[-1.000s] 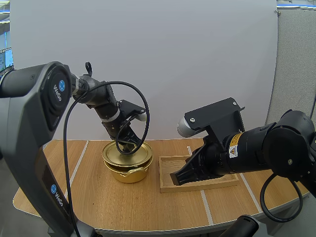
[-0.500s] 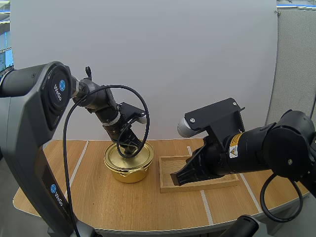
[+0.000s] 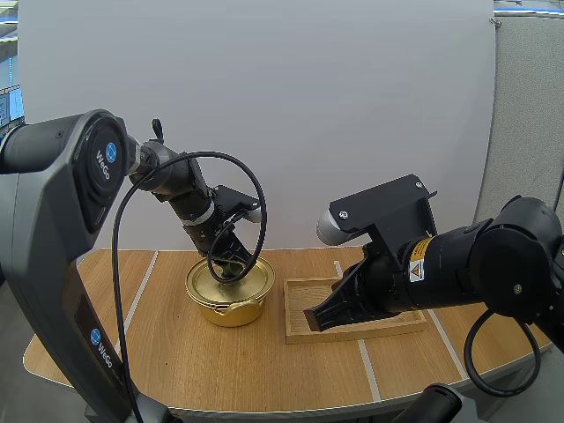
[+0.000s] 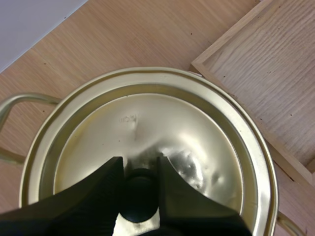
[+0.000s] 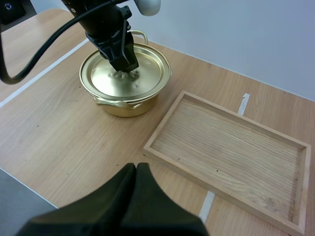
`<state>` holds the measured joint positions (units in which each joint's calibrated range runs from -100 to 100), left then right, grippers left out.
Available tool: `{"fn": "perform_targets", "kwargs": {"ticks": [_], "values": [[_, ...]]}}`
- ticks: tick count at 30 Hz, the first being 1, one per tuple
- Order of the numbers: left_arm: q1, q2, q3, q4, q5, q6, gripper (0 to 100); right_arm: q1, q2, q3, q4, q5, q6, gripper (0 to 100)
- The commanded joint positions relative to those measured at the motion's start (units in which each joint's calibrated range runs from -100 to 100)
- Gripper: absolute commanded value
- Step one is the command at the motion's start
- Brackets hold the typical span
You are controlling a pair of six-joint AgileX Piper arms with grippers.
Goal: Open the pot, put the pineapple inside, and close it
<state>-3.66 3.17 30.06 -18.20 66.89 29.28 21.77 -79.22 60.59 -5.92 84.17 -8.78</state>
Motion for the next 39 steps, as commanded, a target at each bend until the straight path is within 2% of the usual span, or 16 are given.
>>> {"fn": "perform_targets", "kwargs": {"ticks": [1,3,5,13,18,28,39], "values": [[-0.10,-0.5,1.2,-0.4,5.2,-0.1,53,-0.1,-0.1,0.0,-0.4,-0.2,-0.4,0],[-0.10,-0.7,1.2,-0.4,5.1,-0.1,73,-0.1,-0.1,0.0,-0.4,-0.2,-0.4,0],[-0.10,-0.9,1.2,-0.4,5.2,-0.2,100,-0.1,-0.1,0.0,-0.4,-0.2,-0.4,0],[-0.10,-2.0,-0.2,0.8,8.7,-0.8,100,-0.1,-0.1,0.0,-0.4,-0.2,-0.4,0],[-0.10,-6.7,-3.7,1.8,14.5,-1.7,100,-0.1,-0.1,0.0,-0.4,-0.2,-0.4,0],[-0.10,-24.3,-10.0,4.1,22.8,-3.1,100,-0.1,-0.1,0.0,-0.4,-0.6,-0.4,0],[-0.10,-46.4,-10.1,4.1,32.3,-5.4,100,-0.8,-0.1,0.0,-0.4,-1.6,-0.4,0]]}}
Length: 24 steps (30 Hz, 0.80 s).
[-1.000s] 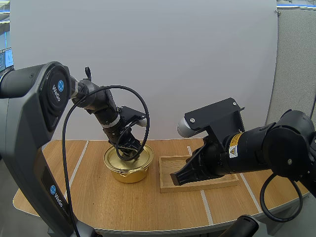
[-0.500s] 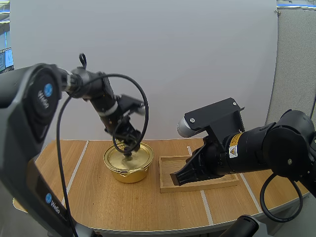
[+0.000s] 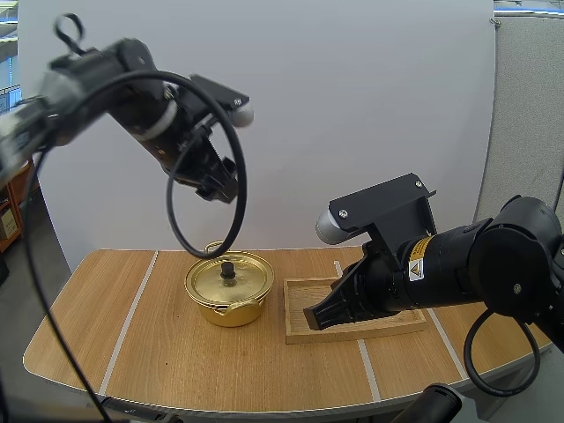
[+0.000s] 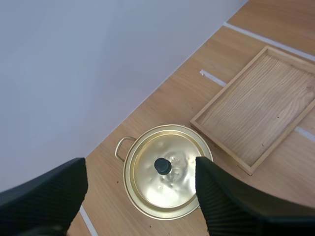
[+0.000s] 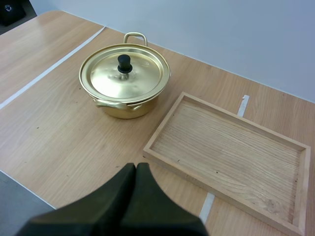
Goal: Open the pot, put the pineapple inside, and close it
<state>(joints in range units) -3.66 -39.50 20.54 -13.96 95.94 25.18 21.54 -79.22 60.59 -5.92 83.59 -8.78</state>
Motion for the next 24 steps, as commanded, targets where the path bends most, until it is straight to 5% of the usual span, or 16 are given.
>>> {"fn": "perform_targets", "kwargs": {"ticks": [1,17,24], "values": [[-0.10,-5.8,-0.6,-0.1,4.1,-1.4,100,-0.9,-0.1,0.0,-0.4,-1.1,-0.4,0],[-0.10,-31.4,0.6,0.1,4.1,-9.1,100,-4.0,-1.3,0.0,-0.4,-1.1,-0.4,0],[-0.10,-39.6,5.7,0.1,4.1,-10.1,11,-5.4,-4.9,0.0,-0.2,-0.9,-0.4,0]]}}
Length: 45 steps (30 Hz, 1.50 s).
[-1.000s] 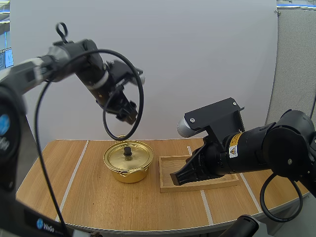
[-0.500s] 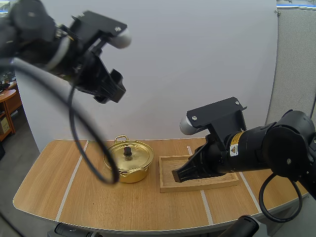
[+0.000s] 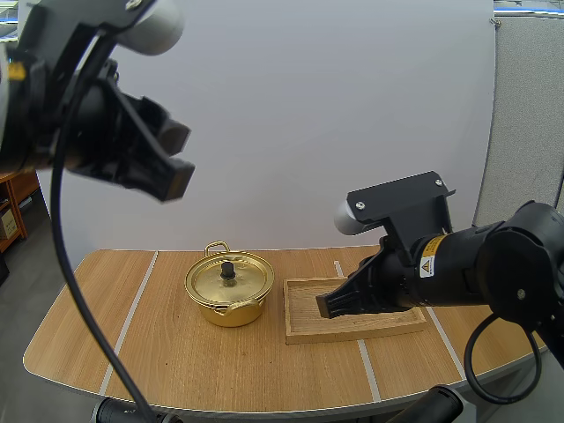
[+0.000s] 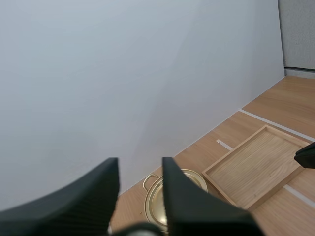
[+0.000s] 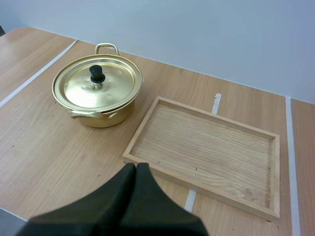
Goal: Open the pot, put the pineapple inside, and close it
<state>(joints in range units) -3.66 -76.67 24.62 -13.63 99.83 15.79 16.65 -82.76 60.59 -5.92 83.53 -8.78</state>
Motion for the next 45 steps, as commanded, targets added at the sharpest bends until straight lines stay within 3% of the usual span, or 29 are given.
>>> {"fn": "perform_targets", "kwargs": {"ticks": [1,11,16,21,28,32,41,45], "values": [[-0.10,-3.6,2.4,-0.2,0.2,-0.7,0,-0.7,-1.8,0.0,-0.1,-0.8,-0.4,0],[-0.10,-16.0,12.2,-0.2,0.2,-4.5,0,-6.0,-3.0,0.0,1.8,-1.0,-0.4,0],[-0.10,-22.7,17.8,-0.2,-12.7,-9.2,0,-8.8,-3.5,0.0,1.8,-2.0,-0.4,0],[-0.10,-23.3,21.9,-0.1,-15.9,-11.5,0,-10.8,-6.5,0.0,1.8,-2.5,-0.4,0],[-0.10,-23.3,25.1,7.1,-22.1,-17.8,0,-12.2,-16.7,0.0,1.0,-7.9,-0.4,0],[-0.10,-23.3,27.8,10.8,-23.6,-21.2,0,-12.3,-17.2,-0.2,0.5,-9.7,-0.4,0],[2.42,-23.3,32.5,11.2,-23.9,-23.8,0,-14.3,-17.2,0.0,1.6,-11.3,-0.4,0],[2.55,-23.3,34.7,11.2,-28.1,-23.8,0,-14.7,-17.2,0.0,1.6,-17.1,-0.4,0]]}}
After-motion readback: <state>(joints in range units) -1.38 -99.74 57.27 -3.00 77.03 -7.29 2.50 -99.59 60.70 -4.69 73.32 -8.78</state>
